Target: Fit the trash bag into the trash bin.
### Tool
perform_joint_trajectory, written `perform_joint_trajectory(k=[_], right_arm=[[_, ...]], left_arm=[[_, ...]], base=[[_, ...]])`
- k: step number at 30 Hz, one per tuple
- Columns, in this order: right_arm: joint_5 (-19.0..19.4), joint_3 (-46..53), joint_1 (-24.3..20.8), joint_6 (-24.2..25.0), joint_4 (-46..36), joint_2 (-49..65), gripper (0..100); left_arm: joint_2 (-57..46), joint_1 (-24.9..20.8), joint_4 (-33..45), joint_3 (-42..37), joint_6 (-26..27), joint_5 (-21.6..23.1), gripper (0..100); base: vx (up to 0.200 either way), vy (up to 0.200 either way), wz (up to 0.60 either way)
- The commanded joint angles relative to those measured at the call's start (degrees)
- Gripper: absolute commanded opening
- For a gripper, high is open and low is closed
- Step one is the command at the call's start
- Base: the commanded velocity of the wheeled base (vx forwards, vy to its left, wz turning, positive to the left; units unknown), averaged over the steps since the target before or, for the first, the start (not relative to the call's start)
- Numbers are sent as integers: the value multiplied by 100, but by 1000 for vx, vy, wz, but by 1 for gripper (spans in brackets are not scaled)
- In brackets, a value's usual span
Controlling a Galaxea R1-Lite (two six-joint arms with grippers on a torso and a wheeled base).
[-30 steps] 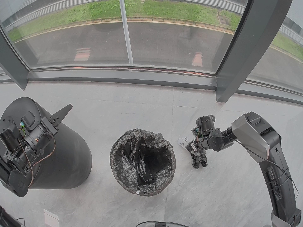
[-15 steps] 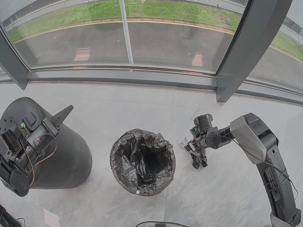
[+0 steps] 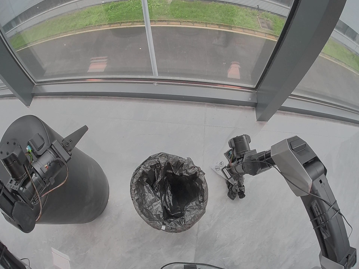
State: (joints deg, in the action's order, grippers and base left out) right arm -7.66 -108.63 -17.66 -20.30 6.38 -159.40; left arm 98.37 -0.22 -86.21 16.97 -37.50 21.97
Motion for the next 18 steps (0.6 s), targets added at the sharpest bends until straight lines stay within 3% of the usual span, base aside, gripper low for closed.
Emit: perform_joint_trajectory(k=[1, 18], right_arm=[[1, -18, -9, 8, 4, -38, 0], [-52, 52, -141, 395, 4, 472, 0]], left_arm=[[25, 4, -1, -1, -3, -8, 100], [7, 4, -10, -1, -3, -61, 100]], base=[[0, 0, 0], [0, 0, 0]])
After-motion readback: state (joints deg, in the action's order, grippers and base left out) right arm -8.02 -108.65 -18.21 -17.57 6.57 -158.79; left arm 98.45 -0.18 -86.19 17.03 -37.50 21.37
